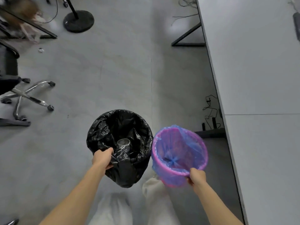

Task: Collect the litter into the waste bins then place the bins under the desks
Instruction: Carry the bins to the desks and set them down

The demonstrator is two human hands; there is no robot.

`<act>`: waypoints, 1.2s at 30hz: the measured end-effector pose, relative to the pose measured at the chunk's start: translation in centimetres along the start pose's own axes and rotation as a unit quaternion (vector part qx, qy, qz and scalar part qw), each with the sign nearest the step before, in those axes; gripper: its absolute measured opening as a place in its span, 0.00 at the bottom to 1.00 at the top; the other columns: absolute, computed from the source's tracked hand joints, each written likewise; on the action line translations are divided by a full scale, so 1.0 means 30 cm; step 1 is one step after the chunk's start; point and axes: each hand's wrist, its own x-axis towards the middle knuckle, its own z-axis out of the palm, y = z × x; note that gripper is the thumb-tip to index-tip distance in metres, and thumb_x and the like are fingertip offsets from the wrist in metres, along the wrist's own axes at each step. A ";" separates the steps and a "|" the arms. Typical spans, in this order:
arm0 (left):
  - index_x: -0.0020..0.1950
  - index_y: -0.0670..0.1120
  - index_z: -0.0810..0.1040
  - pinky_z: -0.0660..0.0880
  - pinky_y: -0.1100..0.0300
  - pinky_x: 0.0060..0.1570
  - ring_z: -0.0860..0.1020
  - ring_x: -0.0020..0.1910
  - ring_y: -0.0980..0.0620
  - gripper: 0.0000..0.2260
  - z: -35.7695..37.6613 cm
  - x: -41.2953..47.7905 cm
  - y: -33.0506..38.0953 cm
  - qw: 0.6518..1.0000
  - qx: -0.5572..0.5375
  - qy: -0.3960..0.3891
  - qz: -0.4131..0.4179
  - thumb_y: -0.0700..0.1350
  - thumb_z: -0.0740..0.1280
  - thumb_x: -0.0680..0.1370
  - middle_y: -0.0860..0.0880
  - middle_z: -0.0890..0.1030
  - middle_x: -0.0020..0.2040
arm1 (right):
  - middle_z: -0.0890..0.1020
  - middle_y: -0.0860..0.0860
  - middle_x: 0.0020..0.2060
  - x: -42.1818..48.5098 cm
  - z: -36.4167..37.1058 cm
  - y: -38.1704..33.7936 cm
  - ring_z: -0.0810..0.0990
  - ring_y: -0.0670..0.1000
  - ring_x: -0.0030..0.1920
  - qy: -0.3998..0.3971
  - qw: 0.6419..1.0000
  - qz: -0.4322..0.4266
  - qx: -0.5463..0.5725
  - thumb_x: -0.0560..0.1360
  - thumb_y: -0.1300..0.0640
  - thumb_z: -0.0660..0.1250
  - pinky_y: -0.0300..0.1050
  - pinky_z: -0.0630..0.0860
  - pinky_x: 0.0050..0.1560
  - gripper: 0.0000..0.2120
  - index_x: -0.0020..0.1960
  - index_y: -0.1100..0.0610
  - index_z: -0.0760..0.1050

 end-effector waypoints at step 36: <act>0.44 0.48 0.78 0.77 0.48 0.54 0.79 0.49 0.40 0.07 0.249 0.474 0.298 0.992 0.127 -0.009 0.016 0.51 0.65 0.72 0.45 0.81 0.44 | 0.76 0.53 0.37 0.257 0.611 -0.394 0.78 0.52 0.33 -0.133 0.974 -0.030 -0.183 0.79 0.44 0.64 0.44 0.72 0.35 0.16 0.39 0.53 0.68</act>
